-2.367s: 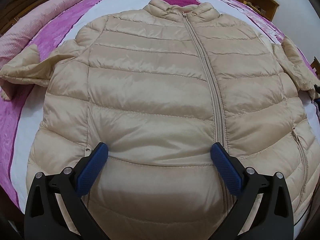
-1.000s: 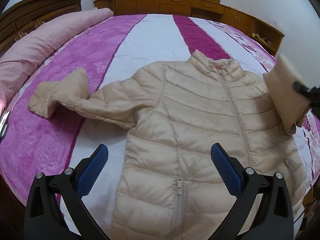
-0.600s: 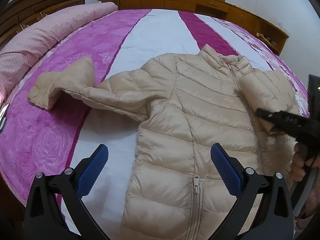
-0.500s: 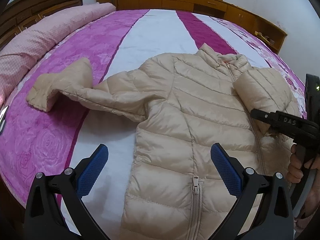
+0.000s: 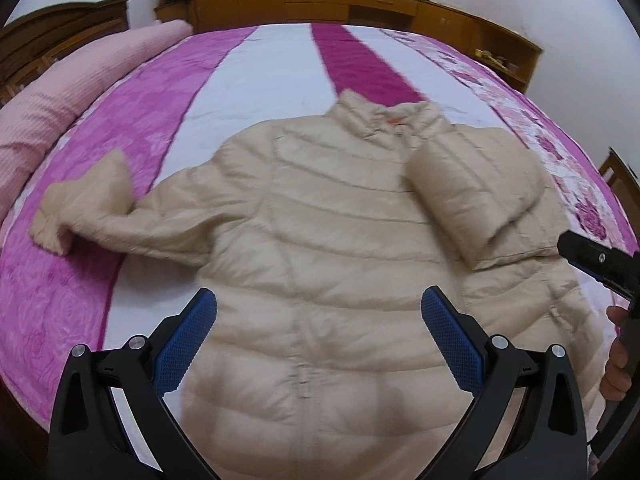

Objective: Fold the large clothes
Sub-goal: 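Fold the held sleeve across the jacket body toward the zipper, then grasp the other sleeve cuff with the left gripper and lift it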

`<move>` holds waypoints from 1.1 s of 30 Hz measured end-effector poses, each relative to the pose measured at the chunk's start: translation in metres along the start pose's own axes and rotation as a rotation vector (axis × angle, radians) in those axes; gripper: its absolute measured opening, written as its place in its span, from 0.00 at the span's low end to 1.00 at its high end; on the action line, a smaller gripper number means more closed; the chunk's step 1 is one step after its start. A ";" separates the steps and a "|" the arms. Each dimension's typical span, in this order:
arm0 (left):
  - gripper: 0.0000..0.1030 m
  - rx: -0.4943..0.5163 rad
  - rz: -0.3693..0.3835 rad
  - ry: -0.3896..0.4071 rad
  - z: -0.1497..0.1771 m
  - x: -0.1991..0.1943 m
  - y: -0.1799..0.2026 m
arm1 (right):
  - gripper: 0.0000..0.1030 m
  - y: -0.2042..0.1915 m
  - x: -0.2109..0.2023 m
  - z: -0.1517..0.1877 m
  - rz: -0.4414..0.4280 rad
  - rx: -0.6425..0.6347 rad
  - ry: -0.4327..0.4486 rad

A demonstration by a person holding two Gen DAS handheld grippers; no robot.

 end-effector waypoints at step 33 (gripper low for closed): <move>0.64 0.405 0.105 -0.060 -0.067 0.153 0.213 | 0.92 0.171 0.002 0.015 0.165 0.339 -0.019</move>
Point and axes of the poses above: each gripper's, at about its wrist camera, not at the fingertips, and x roughly the way its jaws point, y to its right, z to its underside, the point moved 7 cm from there along x, roughly the way its jaws point, and after that the axes turned 14 degrees about z, right-handed, at the moved point
